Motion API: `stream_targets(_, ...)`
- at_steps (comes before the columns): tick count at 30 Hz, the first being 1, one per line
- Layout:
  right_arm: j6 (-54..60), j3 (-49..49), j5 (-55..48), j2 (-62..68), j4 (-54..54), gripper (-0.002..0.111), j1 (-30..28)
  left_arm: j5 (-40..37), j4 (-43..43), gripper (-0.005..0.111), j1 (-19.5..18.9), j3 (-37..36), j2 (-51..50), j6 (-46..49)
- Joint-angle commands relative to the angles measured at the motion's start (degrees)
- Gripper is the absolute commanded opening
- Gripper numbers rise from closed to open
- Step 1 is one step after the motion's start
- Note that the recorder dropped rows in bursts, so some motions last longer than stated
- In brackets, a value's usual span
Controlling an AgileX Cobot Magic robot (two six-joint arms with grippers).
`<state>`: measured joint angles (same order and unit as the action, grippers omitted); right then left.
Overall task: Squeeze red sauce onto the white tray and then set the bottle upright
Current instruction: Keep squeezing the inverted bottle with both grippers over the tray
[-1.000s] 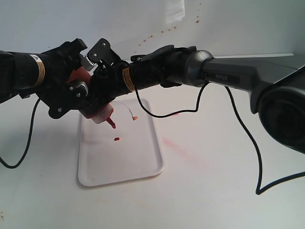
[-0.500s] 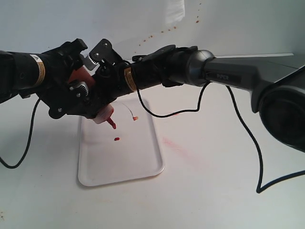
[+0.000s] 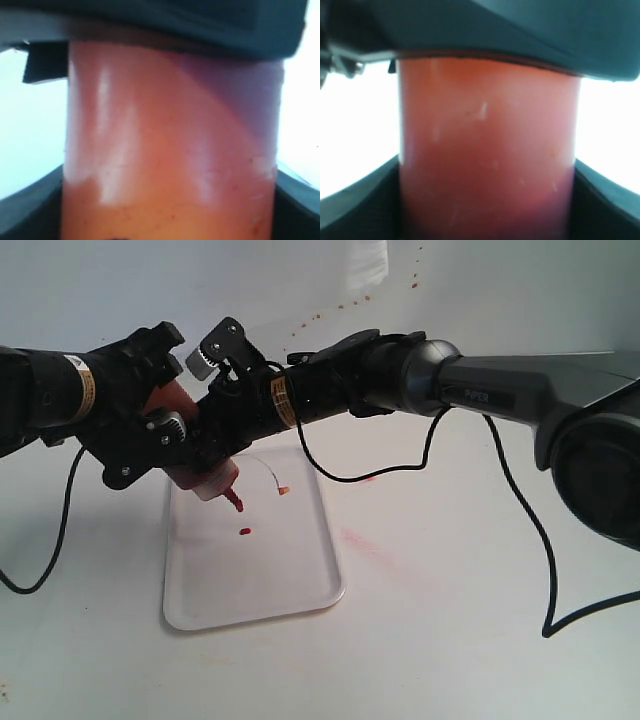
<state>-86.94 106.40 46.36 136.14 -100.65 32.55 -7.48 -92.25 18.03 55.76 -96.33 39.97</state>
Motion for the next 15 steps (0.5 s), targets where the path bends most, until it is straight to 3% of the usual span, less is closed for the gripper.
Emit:
stream_targets(1,0.5,0.3,3.1,-0.8,0.7,0.0,0.0,-0.2,0.2,0.0,0.3,0.5,1.0,-0.6)
stream_targets(10,3.4,0.3,2.2,-0.8,0.7,0.0,0.0,-0.1,0.4,0.0,0.3,0.5,1.0,-0.6)
stream_targets(15,7.4,0.3,2.3,-0.8,0.7,0.0,0.0,-2.1,-6.6,0.0,0.3,0.5,1.0,-0.5)
